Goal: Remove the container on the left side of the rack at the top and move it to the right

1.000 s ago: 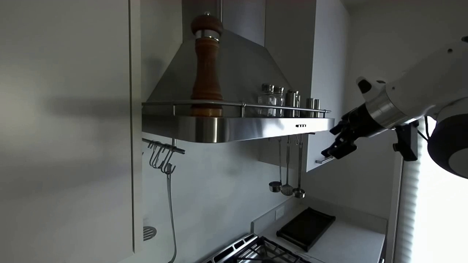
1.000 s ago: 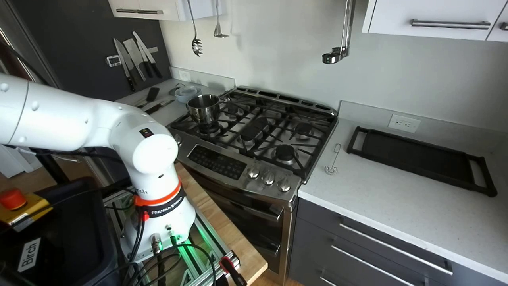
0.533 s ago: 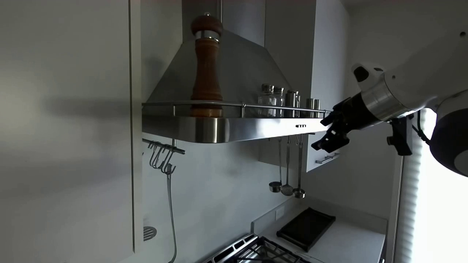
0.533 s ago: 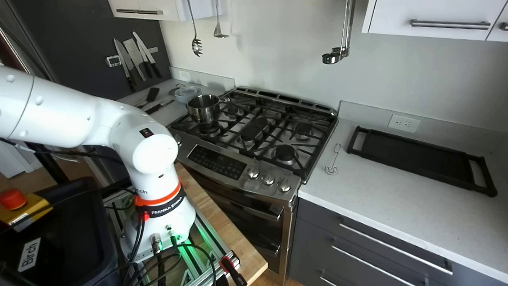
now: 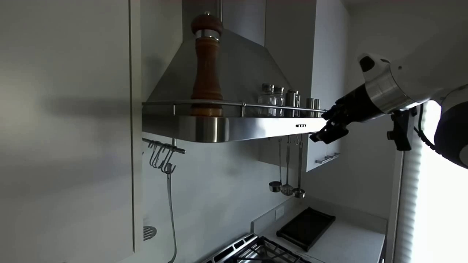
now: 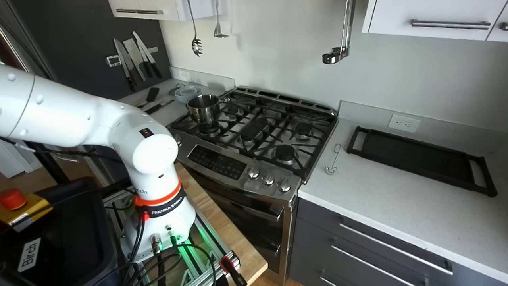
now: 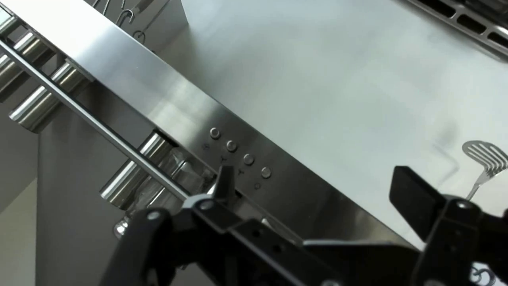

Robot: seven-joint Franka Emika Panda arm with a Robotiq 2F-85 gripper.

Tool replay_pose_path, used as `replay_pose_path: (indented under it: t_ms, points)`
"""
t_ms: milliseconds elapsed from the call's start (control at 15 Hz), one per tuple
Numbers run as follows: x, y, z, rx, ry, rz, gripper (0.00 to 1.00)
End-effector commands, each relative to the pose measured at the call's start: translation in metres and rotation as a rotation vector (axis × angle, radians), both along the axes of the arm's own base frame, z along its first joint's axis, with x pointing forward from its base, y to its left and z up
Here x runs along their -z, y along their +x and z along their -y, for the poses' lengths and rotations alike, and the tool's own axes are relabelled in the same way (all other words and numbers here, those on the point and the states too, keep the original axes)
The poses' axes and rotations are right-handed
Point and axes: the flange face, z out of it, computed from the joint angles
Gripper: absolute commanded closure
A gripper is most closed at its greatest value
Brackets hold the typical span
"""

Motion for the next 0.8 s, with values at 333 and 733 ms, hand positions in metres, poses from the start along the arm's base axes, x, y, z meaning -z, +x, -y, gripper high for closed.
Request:
replay_pose_path:
  t_ms: [333, 733]
  points:
    - [-0.034, -0.007, -0.040, 0.054, 0.199, 0.142, 0.00]
    - [-0.026, -0.008, -0.028, 0.061, 0.184, 0.102, 0.00]
